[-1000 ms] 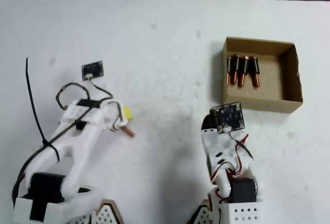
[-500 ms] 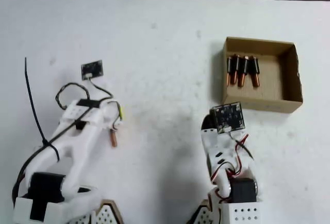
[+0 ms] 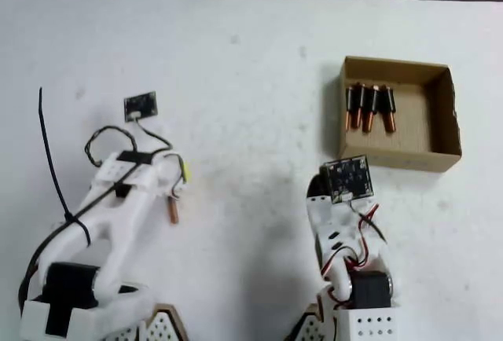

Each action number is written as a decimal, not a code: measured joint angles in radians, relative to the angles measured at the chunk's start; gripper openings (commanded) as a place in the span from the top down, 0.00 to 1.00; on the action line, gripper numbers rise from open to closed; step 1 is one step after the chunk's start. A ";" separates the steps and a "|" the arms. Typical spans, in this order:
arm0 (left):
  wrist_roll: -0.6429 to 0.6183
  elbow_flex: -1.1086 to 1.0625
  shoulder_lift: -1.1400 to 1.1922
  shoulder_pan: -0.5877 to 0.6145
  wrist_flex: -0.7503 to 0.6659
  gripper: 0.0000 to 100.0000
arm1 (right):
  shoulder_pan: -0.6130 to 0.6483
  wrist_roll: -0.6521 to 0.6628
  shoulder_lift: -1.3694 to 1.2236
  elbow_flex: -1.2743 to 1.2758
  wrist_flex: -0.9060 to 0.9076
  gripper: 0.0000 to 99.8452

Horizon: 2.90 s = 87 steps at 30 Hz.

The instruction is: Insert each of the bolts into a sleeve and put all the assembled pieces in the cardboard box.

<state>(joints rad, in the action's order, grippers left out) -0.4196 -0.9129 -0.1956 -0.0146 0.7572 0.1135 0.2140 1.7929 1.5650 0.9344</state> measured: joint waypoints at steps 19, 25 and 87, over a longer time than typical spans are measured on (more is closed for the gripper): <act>-0.003 0.218 0.252 0.000 0.138 0.97 | 0.000 0.000 0.000 0.000 0.000 0.98; -0.003 0.233 0.269 -0.008 0.138 0.97 | 0.000 0.000 0.000 0.000 0.000 0.98; 0.350 0.879 -0.394 -0.110 0.858 0.98 | 0.598 0.012 -0.002 0.117 -0.493 0.98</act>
<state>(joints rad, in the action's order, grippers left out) -0.0698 -0.0338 -0.5900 -0.1250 1.6149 0.7119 0.2263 1.7914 1.6817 0.4419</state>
